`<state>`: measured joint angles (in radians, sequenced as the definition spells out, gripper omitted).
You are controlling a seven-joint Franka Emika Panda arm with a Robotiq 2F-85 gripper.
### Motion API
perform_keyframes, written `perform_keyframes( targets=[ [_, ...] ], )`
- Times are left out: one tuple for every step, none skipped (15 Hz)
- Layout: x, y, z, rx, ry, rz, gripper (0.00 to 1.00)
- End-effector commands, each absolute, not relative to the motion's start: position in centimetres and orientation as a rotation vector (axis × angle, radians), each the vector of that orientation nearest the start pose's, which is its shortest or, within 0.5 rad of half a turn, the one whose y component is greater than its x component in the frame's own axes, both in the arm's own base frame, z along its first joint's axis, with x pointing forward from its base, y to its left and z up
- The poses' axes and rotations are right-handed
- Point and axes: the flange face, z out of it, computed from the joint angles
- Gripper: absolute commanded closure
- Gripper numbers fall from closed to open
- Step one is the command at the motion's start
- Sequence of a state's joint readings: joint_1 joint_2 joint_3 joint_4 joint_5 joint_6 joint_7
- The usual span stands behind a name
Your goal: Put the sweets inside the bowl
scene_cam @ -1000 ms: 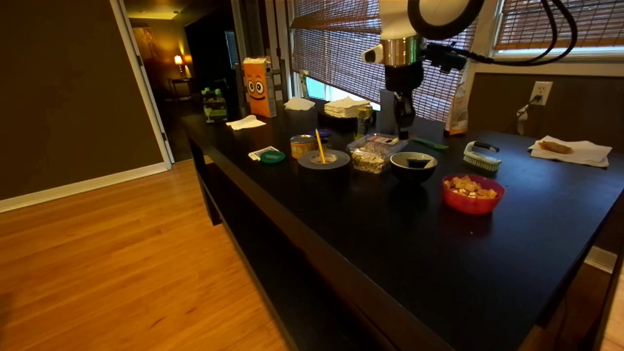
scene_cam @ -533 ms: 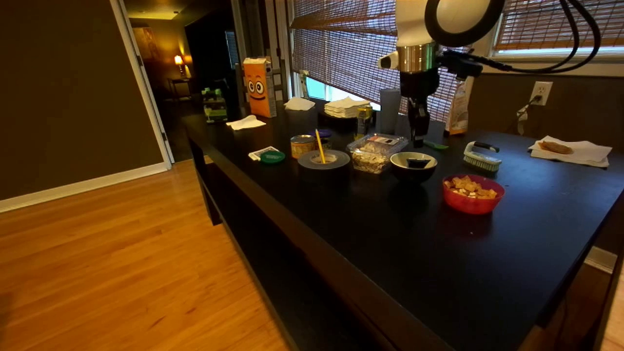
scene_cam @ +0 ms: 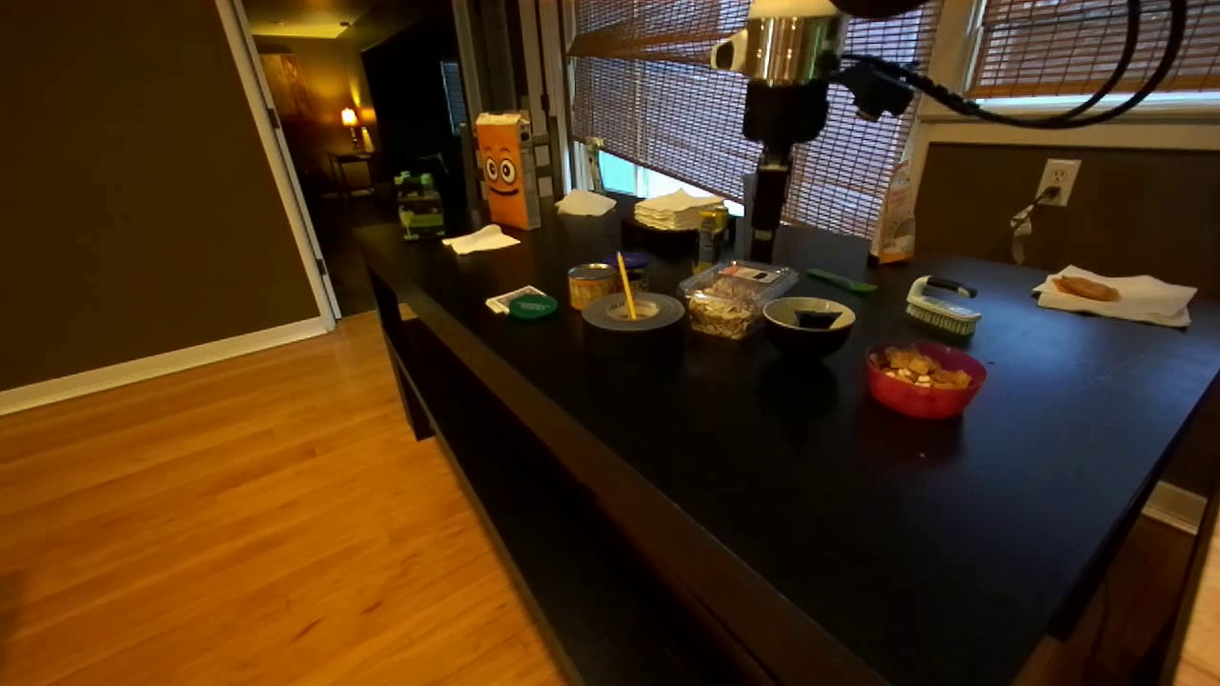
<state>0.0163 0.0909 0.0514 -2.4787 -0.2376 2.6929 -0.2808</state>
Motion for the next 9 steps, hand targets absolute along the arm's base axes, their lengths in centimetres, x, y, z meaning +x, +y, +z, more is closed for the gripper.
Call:
perform_keyframes(
  targets=[
    [45.2,5.4,31.0,-3.258,-0.615,-0.18,0.0],
    [44.5,6.2,31.8,-3.287,-0.549,-0.165,0.0],
    [43.6,7.3,32.6,-3.324,-0.478,-0.119,0.0],
    [42.8,8.4,33.2,-3.344,-0.42,-0.098,0.0],
    [42.0,9.2,34.1,-3.358,-0.359,-0.064,0.0],
    [41.1,10.2,35.0,-3.372,-0.316,-0.04,0.0],
    [40.2,11.1,36.0,-3.395,-0.309,-0.06,0.0],
    [39.5,12.0,37.0,-3.41,-0.347,-0.095,0.0],
    [41.8,11.2,35.3,-3.379,-0.375,-0.051,0.0]
  ],
)
